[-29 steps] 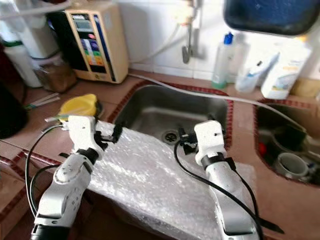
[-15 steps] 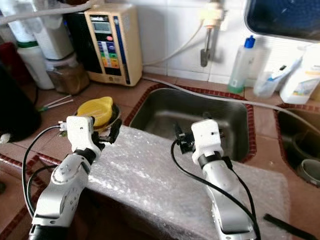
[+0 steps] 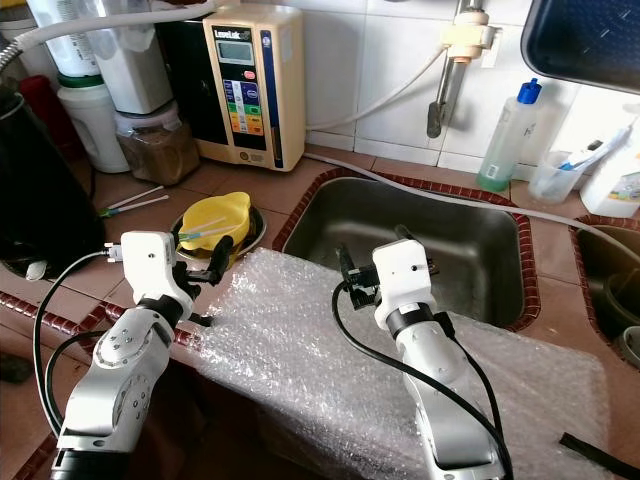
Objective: Kitchen organization
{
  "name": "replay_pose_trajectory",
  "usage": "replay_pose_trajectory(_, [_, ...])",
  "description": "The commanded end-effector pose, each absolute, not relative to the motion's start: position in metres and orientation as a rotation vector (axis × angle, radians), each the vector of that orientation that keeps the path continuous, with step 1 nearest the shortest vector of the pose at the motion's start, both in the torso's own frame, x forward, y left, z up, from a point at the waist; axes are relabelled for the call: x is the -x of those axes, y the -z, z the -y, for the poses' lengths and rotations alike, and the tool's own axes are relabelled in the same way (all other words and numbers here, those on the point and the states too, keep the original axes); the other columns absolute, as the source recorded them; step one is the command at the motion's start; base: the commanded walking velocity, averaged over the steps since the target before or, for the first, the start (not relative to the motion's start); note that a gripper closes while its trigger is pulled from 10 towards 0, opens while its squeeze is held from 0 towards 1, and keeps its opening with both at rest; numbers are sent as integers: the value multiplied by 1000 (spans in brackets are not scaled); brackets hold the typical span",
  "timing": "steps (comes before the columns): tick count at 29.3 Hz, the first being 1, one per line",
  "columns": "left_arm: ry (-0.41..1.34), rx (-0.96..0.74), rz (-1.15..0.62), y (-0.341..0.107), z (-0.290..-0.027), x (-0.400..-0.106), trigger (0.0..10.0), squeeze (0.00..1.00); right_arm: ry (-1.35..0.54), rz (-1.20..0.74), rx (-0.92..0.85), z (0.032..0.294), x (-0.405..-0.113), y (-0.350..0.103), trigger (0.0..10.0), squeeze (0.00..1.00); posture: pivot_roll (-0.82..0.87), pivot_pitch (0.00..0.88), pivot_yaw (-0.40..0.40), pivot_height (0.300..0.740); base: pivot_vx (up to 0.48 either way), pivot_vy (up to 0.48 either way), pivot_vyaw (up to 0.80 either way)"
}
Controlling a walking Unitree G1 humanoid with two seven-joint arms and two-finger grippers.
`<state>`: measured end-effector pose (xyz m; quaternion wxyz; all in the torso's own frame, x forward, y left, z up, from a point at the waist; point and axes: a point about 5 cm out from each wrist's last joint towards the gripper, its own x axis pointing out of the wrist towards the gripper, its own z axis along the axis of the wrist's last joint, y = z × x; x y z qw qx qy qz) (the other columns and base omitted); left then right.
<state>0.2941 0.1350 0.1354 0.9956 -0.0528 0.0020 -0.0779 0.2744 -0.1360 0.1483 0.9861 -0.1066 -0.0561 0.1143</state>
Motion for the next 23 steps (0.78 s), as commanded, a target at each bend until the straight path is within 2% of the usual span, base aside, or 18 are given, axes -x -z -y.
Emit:
replay_pose_trajectory(1, [154,96,-10,-134,-136,-296,10000,0,-230,132,219,136,-276,-153,10000,0,0,0,38,740,0,0,0])
replay_pose_trajectory(7, [140,99,-18,-132,-136,-297,10000,0,-235,133,220,135,-276,-154,10000,0,-2,0,34,740,0,0,0])
replay_pose_trajectory(14, [21,85,38,-142,-151,-301,10000,0,-254,138,214,134,-275,-156,10000,0,-4,0,31,740,0,0,0])
replay_pose_trajectory(23, [-11,100,116,-159,-155,-305,10000,0,-442,135,163,122,-262,-163,10000,0,-12,0,32,740,0,0,0])
